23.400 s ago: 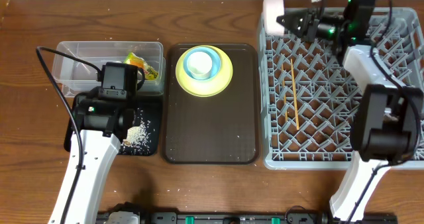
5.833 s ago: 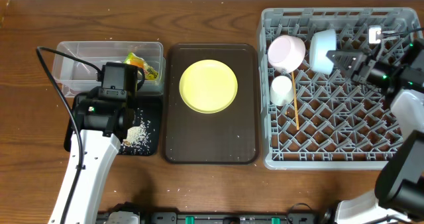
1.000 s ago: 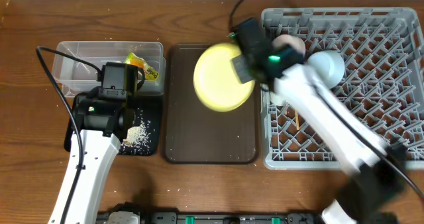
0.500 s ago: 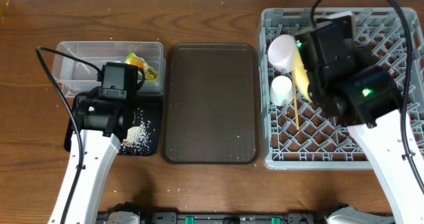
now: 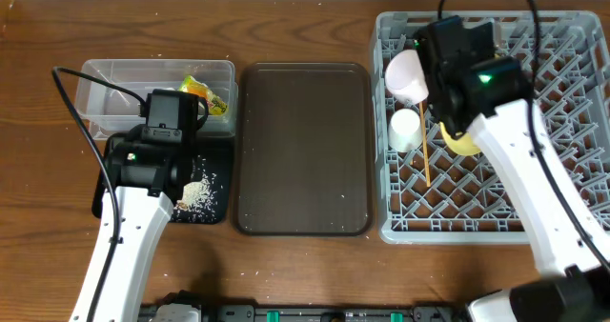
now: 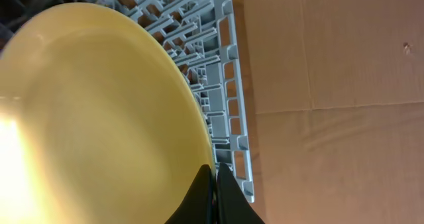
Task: Sort waste into correct bins and load items into the dishwasher rack
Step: 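Lift the yellow plate and carry it over the grey rack, then lower the yellow plate upright into the rack beside the blue bowl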
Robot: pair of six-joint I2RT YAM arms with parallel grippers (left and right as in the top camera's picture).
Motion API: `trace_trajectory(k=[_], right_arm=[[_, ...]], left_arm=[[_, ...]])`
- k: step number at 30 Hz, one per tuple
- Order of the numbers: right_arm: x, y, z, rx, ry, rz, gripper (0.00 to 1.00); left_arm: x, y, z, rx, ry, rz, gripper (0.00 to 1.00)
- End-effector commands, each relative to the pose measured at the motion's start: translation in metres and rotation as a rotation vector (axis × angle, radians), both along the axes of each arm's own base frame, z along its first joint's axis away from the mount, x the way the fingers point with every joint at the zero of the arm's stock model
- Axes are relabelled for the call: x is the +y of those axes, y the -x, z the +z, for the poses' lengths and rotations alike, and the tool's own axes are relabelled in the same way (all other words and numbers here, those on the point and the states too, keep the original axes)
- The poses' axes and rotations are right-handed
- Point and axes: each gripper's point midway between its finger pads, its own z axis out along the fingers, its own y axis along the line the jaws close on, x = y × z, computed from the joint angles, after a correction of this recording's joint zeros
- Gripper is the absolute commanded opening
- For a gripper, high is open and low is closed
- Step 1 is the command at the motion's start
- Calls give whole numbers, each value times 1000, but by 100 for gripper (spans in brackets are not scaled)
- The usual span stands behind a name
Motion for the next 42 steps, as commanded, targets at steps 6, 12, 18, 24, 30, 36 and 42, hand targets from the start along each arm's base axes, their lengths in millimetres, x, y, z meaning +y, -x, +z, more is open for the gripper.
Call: trace_trajectory(k=[6,12,18,24,30,36,42], right_arm=[[-9,-13,-22,83,107,-24,1],[-8,-18,-29,115,134,-10,1],[-17,-28,-2,121,318,12,1],[-1,-31,-24,155,186,80,1],[9,-28,-34,195,140,118,1],[33,-26,-62,249,-55,192,5],[38,-25,-67,247,-100,196,37]], left_arm=[[3,-1,4,-5,-13,4,94],[3,-1,4,-4,-13,4,94],[3,-1,4,-4,-13,4,94],[3,-1,4,-5,-13,4,94],[3,-1,4,-4,-13,4,94],[3,-1,4,-4,-13,4,94],[3,-1,4,-4,-13,4,94]])
